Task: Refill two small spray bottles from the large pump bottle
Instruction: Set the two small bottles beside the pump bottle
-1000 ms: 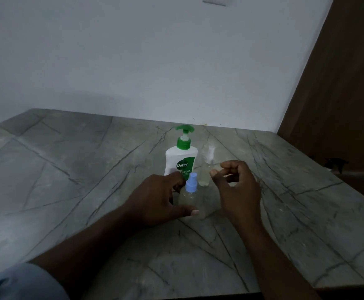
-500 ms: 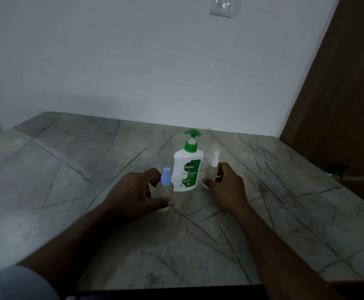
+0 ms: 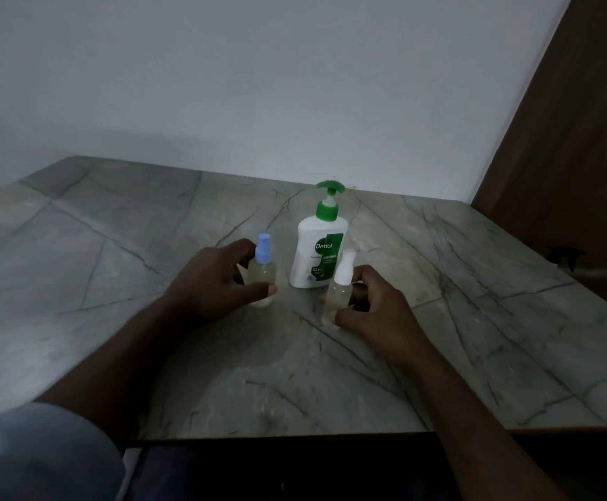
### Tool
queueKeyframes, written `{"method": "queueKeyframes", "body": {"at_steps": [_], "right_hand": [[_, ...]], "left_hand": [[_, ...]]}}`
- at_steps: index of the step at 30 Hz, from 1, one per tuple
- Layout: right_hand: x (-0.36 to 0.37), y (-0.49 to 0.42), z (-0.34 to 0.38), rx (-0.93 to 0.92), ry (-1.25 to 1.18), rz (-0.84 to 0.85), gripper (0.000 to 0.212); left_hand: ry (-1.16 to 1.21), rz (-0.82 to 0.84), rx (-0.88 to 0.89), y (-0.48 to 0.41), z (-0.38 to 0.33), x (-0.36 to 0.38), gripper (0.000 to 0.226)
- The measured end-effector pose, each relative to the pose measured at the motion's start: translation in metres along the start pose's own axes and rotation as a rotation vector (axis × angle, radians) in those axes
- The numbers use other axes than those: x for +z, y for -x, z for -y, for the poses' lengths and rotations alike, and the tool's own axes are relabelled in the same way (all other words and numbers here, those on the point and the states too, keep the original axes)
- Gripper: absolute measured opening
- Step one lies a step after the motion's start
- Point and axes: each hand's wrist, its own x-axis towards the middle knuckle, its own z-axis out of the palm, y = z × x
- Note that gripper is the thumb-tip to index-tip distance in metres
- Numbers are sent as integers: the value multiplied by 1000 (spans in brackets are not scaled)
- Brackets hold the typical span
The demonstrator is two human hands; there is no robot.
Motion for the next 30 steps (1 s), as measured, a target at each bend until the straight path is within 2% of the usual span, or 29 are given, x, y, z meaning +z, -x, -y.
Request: {"method": "queueKeyframes", "body": {"at_steps": [3,9,16,24,30], "right_hand": [[11,4,9,-48,33,20,42],[32,1,24,-73,67,9,47],[65,-18,46,-46,185,-58,48],[112,-42,70,-92,264,-120,45],[131,-59,77,-78,305,-153,46]], "left_hand": [[-8,0,-10,0,2,1,49],[-34,-16,-18,-2,8,-3,51],[-70,-81,-151,-7,22,-12,39],[-61,-187,-244,-2,26,-23,40],[-35,-189,-290,1,28,-29,39]]}}
